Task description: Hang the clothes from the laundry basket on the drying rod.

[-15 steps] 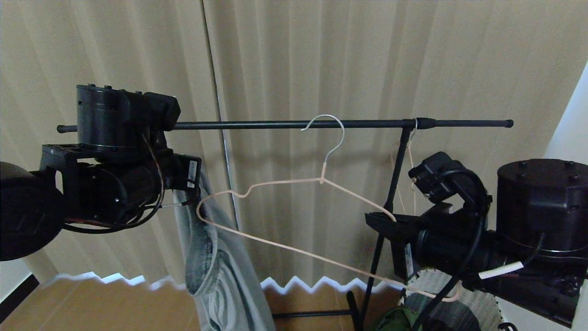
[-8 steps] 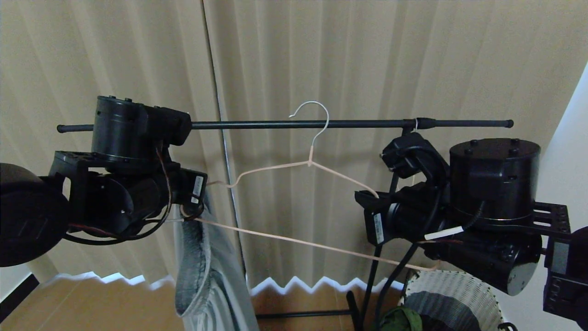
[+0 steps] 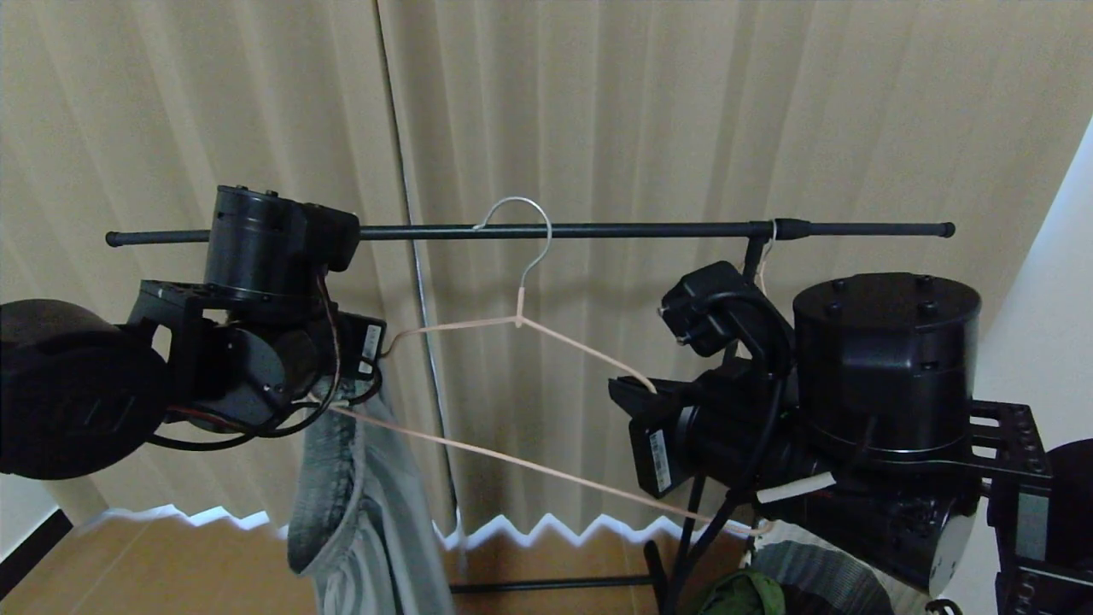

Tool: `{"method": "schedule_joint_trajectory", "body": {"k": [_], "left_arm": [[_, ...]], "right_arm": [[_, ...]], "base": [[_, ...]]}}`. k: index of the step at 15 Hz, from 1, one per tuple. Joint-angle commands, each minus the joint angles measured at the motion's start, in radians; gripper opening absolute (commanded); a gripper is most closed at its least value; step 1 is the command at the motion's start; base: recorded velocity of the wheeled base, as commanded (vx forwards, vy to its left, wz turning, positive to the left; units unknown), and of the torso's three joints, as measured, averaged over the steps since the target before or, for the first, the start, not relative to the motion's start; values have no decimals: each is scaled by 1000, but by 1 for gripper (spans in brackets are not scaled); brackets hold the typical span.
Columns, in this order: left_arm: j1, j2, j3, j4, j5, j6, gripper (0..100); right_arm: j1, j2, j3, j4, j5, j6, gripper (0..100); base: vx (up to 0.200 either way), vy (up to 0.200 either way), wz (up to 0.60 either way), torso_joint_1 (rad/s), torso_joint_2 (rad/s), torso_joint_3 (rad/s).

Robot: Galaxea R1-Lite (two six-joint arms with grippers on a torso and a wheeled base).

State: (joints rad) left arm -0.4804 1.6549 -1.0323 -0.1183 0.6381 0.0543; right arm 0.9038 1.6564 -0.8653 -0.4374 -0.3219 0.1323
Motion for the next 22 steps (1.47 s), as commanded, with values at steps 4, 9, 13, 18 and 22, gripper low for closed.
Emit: {"method": "schedule_joint_trajectory", "body": {"k": [4, 9, 13, 18, 22], "left_arm": [[0, 43, -45, -1, 3, -1, 0], [22, 48, -61, -1, 5, 7, 0], [31, 46, -58, -1, 22, 9, 0], [34, 45, -52, -1, 29, 7, 0], [29, 42, -49, -1, 35, 9, 0]], "right_arm": [[56, -64, 25, 31, 164, 96, 0], [61, -47, 25, 120, 70, 104, 0], [53, -53, 26, 138, 24, 104, 0], [30, -75, 32, 138, -6, 105, 0], [-5, -72, 42, 138, -16, 104, 0]], "base": [[0, 0, 0, 0, 0, 0], [0, 0, 0, 0, 0, 0], [0, 0, 0, 0, 0, 0], [0, 0, 0, 0, 0, 0], [0, 0, 0, 0, 0, 0]]}}
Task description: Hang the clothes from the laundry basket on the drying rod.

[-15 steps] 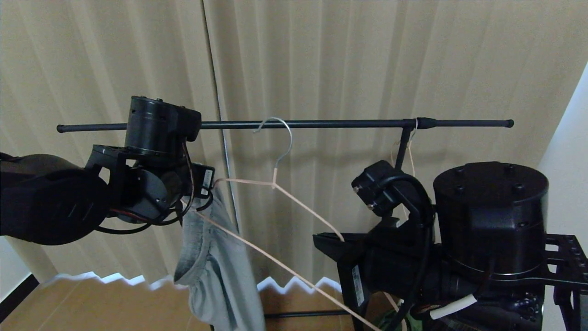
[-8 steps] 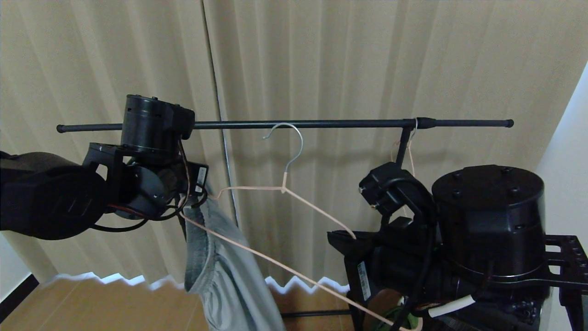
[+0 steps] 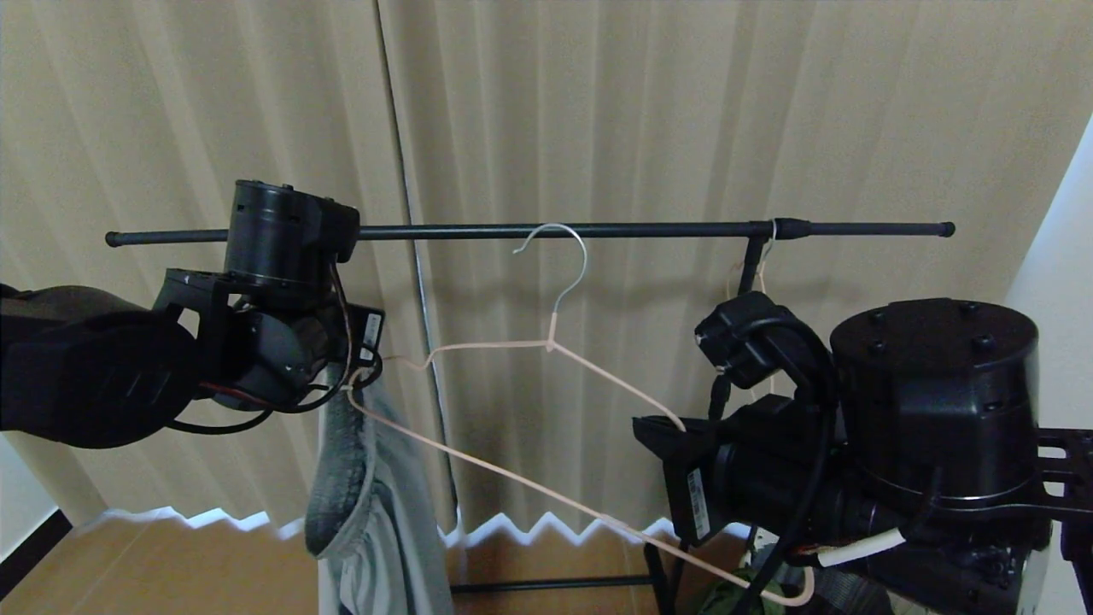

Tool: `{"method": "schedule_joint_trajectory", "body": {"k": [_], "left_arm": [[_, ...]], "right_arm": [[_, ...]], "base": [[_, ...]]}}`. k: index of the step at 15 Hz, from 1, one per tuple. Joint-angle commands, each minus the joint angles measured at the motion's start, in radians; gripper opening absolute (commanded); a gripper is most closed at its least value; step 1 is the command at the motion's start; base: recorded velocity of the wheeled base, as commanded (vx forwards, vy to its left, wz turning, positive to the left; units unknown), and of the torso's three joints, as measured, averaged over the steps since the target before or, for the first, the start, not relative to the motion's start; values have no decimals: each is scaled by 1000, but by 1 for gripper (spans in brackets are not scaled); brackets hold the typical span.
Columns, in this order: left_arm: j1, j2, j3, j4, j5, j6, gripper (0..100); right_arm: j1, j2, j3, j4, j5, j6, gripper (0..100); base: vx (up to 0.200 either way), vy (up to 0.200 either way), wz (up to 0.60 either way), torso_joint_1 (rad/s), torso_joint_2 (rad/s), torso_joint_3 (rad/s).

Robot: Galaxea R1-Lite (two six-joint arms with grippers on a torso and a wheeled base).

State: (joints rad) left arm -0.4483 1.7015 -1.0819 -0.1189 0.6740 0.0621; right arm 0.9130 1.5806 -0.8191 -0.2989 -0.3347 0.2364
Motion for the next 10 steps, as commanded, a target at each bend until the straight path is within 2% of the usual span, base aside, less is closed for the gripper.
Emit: {"method": "schedule_joint_trajectory", "body": {"k": [1, 6, 9, 10], "left_arm": [[-4, -5, 0, 1, 4, 1, 0], [-20, -5, 0, 4, 33, 10, 0], [-23, -3, 0, 1, 82, 10, 0], [-23, -3, 0, 1, 84, 10, 0]], "right_arm": [[-23, 21, -12, 0, -4, -3, 0], [-62, 157, -149, 1, -93, -6, 0], [-63, 206, -207, 0, -156, -6, 0], [-63, 208, -209, 0, -156, -6, 0]], "base": [[0, 0, 0, 0, 0, 0], [0, 0, 0, 0, 0, 0], [0, 0, 0, 0, 0, 0], [0, 0, 0, 0, 0, 0]]}}
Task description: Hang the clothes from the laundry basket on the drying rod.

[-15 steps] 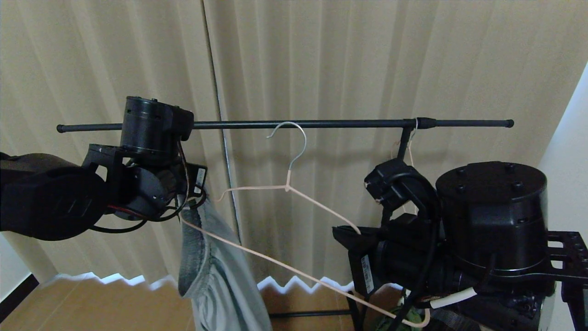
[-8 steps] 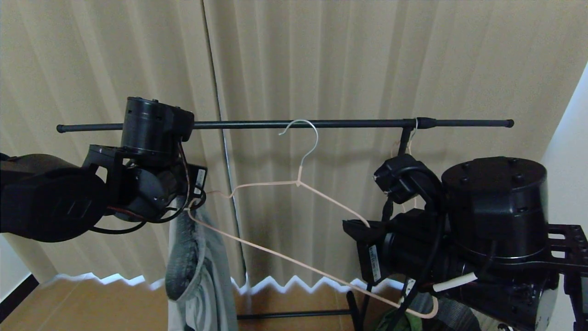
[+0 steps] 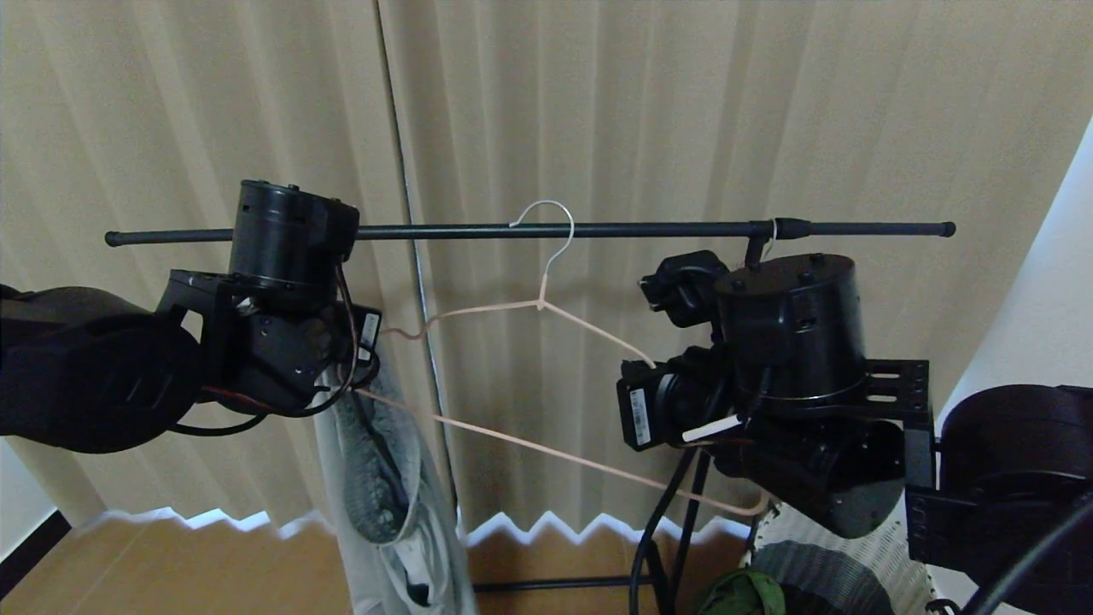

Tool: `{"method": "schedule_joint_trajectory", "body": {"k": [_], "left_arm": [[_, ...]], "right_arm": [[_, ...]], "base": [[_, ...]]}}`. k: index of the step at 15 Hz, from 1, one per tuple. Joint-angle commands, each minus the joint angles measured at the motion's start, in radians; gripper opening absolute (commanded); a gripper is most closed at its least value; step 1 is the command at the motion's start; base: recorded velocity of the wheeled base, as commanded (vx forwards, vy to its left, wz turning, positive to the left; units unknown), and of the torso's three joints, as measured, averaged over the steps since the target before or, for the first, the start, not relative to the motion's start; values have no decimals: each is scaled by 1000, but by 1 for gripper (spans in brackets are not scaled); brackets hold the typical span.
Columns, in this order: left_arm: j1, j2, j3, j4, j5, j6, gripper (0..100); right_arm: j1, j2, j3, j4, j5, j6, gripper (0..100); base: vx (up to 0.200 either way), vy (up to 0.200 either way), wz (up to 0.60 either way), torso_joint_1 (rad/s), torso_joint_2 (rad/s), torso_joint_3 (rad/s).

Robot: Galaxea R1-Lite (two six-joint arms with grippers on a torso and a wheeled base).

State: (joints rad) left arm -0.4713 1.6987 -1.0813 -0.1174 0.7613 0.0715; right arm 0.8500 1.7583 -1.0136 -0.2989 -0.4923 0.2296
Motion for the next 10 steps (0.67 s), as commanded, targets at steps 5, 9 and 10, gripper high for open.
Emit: {"method": "schedule_joint_trajectory", "body": {"k": [5, 9, 10], "left_arm": [[-47, -36, 26, 28, 24, -1, 0], [-86, -65, 58, 64, 24, -10, 0], [-89, -62, 47, 61, 24, -22, 0]], "right_arm": [[-22, 124, -118, -17, -115, -58, 0], [-5, 148, -152, -17, -117, -55, 0], [20, 145, -148, -17, -115, -52, 0]], "base": [[0, 0, 0, 0, 0, 0], [0, 0, 0, 0, 0, 0], [0, 0, 0, 0, 0, 0]]}}
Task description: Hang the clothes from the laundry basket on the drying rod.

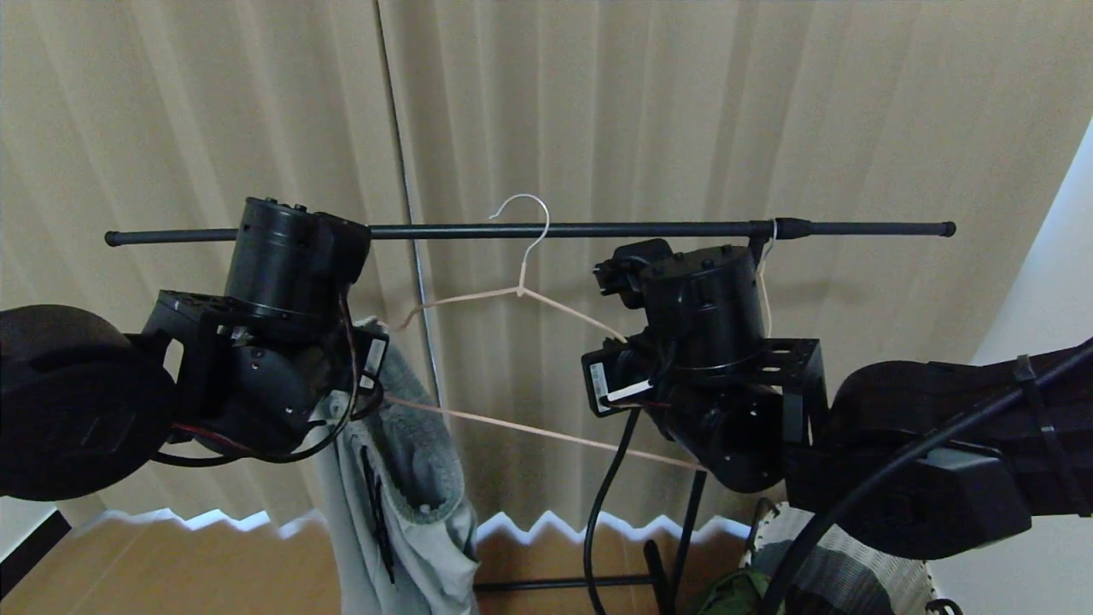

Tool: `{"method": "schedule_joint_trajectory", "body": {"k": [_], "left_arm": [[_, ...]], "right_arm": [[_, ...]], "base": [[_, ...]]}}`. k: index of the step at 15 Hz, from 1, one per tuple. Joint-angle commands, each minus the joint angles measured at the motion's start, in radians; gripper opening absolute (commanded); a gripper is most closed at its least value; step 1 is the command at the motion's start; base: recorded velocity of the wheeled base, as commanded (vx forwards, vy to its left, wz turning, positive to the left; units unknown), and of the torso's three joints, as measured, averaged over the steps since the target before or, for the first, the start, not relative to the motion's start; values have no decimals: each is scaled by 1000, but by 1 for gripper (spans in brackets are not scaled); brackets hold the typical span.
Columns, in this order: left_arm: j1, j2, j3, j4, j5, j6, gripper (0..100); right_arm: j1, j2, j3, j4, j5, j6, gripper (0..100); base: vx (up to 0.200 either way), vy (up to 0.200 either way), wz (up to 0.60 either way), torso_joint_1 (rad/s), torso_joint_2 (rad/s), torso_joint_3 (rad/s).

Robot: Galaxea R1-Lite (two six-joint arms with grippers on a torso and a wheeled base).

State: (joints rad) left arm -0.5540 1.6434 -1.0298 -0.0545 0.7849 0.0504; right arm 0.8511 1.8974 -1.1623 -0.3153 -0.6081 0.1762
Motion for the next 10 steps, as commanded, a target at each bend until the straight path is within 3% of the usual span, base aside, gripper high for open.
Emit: {"method": "schedule_joint_trajectory", "body": {"k": [1, 4, 10], "left_arm": [[-6, -4, -15, -2, 1, -14, 0], [-26, 7, -84, 2, -1, -72, 0], [-121, -74, -47, 4, -1, -80, 0]], "right_arm": [[37, 3, 6, -2, 4, 5, 0], [118, 11, 50, -67, 27, 32, 0], [129, 88, 61, -176, 88, 55, 0]], "base": [[0, 0, 0, 0, 0, 0], [0, 0, 0, 0, 0, 0], [0, 0, 0, 0, 0, 0]]}}
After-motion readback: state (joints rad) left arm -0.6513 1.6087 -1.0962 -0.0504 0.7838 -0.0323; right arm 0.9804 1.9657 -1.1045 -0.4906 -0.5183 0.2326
